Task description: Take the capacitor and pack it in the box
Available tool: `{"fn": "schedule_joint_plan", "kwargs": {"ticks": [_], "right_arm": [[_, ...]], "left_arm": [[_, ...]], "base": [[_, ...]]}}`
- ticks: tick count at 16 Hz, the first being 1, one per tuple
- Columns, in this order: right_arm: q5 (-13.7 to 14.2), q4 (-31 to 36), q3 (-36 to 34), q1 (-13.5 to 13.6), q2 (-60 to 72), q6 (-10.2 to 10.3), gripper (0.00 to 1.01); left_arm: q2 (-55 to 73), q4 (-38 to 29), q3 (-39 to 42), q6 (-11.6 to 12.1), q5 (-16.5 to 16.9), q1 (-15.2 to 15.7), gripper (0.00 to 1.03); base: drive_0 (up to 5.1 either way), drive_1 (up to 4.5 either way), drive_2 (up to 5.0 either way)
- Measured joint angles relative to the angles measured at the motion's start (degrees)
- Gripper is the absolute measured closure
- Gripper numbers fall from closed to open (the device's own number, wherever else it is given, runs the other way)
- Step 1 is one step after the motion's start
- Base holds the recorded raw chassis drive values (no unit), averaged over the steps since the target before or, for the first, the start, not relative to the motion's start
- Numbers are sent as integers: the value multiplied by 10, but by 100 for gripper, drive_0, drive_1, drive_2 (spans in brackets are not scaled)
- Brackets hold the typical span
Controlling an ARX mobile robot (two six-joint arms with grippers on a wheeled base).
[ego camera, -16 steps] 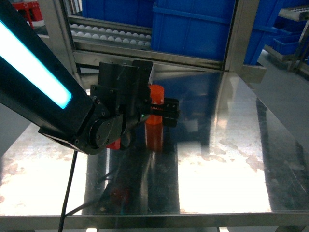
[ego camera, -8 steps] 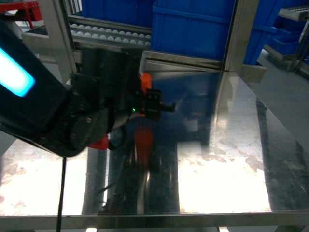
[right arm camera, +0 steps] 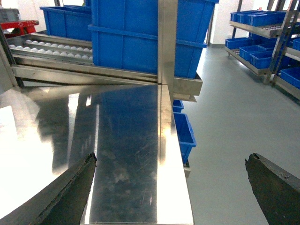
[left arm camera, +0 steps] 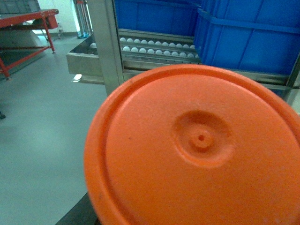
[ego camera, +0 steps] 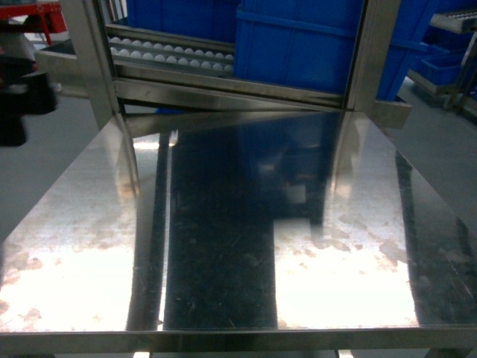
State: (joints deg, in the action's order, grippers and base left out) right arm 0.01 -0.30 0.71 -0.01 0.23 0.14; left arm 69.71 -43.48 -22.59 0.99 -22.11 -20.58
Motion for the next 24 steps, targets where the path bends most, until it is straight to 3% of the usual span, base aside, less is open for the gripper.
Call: {"fn": "schedule_joint_plan", "kwargs": {"ticks": [1,3,6,7,11,14,18,19,20,24], "right_arm": [[0,0,0,0,0,0,3],[0,0,0,0,0,0,3],[0,0,0,0,0,0,3],[1,0,0,0,0,0,3],[0,0,0,0,0,0,3],[0,0,0,0,0,0,3],[0,0,0,0,0,0,3],[0,0,0,0,0,0,3],[0,0,0,0,0,0,3],[0,0,0,0,0,0,3]], "left_arm": [[-80,53,37,-7,-21,-20,58],[-228,179,73,-45,-59,-53,58],[-259,178,73,-65,-65,-51,58],[-291,152,113,-32,8,-9,58],[-374,186,158,-20,83,68,58],[-424,213,181,-20,121,108,58],[-472,244,195,-20,153,139,58],[-490,259,200,-19,204,181,58],[-504,269,204,-19,210,210,58],[-551,289,219,-18,221,205,58]], "base": [[0,0,0],[0,0,0],[0,0,0],[0,0,0],[0,0,0],[0,0,0],[0,0,0],[0,0,0],[0,0,0],[0,0,0]]}}
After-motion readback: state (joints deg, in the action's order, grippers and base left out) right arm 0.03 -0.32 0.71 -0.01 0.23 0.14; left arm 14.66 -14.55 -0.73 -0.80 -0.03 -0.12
